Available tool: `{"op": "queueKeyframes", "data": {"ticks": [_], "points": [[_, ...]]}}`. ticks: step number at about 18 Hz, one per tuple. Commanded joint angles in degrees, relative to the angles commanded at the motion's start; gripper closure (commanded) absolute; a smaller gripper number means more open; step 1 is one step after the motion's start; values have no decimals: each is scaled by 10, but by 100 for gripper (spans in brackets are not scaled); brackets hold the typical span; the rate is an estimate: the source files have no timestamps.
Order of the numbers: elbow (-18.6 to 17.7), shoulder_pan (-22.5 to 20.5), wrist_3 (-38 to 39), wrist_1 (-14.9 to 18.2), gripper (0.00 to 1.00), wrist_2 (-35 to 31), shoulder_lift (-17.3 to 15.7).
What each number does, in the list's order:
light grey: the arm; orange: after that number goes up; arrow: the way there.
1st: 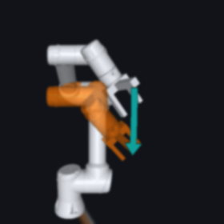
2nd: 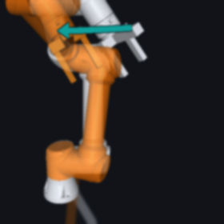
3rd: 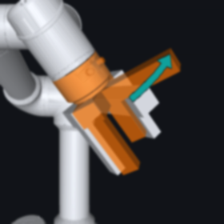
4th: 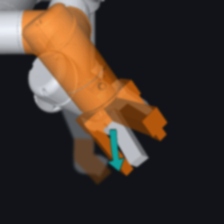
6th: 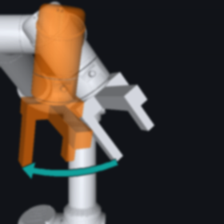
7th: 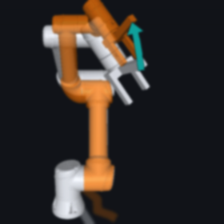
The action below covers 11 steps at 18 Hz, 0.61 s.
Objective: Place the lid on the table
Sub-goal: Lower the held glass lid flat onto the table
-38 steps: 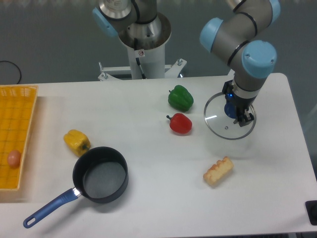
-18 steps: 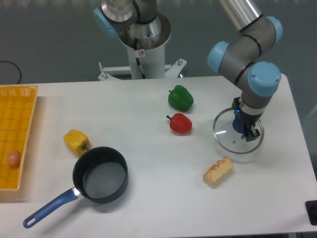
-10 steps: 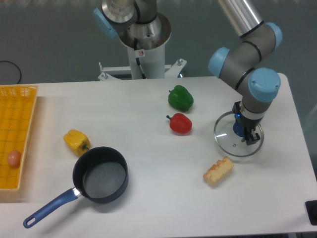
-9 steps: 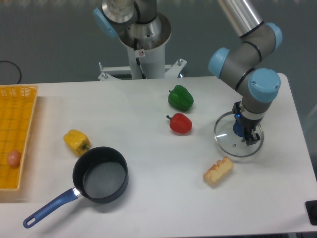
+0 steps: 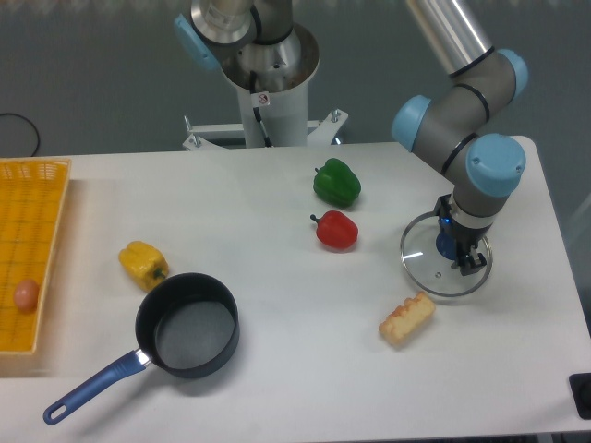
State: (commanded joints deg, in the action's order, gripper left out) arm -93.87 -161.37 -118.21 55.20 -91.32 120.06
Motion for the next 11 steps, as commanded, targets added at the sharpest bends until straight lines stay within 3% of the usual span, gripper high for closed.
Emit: {"op": "queueKeyframes", "data": {"ticks": [11], "points": [[5, 0, 0, -11, 37, 0, 14]]}}
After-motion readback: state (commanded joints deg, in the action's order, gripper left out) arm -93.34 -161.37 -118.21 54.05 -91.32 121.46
